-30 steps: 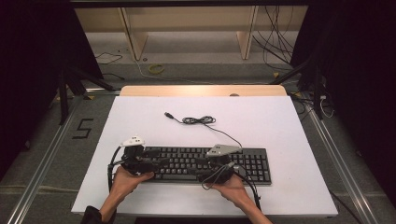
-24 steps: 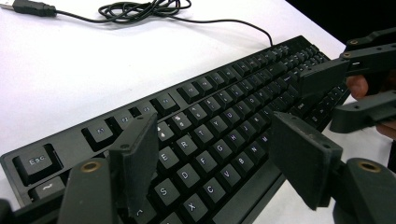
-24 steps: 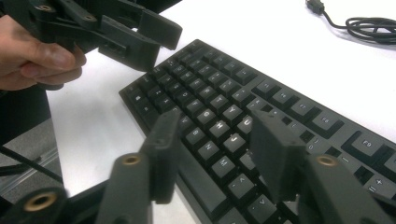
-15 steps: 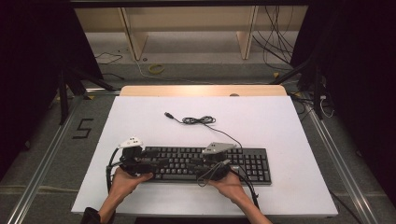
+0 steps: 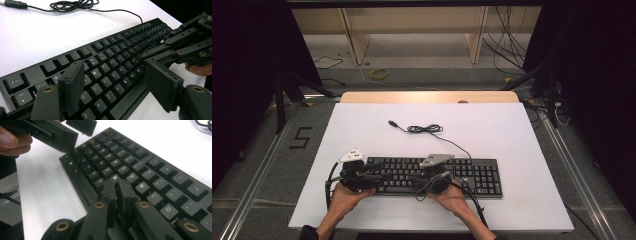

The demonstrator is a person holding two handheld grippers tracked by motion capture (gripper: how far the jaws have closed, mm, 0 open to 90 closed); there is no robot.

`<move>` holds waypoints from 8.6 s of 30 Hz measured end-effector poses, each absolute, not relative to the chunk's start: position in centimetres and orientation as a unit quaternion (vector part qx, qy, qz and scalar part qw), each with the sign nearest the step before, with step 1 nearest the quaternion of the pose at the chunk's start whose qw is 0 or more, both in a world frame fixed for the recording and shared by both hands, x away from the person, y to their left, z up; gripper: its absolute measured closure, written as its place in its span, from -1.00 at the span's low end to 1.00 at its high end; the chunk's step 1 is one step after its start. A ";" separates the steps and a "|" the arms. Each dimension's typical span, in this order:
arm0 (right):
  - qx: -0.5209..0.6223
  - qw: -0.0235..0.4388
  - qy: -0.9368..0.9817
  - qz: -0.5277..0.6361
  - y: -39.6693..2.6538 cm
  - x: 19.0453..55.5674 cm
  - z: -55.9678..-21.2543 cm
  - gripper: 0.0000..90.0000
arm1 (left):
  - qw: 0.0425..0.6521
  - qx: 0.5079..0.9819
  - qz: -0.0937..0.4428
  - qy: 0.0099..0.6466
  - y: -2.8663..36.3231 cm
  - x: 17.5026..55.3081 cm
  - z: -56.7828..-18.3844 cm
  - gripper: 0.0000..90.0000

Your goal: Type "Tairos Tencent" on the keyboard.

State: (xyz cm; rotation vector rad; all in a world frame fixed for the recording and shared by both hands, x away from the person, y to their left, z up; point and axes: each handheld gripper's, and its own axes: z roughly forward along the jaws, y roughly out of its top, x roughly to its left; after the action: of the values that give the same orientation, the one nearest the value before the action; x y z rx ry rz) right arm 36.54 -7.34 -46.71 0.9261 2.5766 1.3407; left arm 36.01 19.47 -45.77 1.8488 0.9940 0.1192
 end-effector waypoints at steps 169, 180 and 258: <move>0.362 0.081 0.781 0.502 -17.4 32.2 -45.8 -0.16 | 0.401 0.825 0.045 0.395 14.5 39.9 -47.3 0.83; 0.363 0.083 0.780 0.503 -17.6 32.2 -45.8 -0.17 | 0.441 0.800 0.037 0.404 15.7 39.7 -46.0 0.34; 0.381 0.138 0.760 0.507 -22.4 29.6 -46.4 -0.30 | 0.537 0.765 0.030 0.355 18.7 32.9 -46.6 -0.47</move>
State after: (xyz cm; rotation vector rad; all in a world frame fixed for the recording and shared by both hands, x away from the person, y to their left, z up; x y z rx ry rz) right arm 29.62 -22.41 -46.43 1.1015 2.1991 1.4675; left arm 32.93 18.66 -46.56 1.8201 0.8457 0.0724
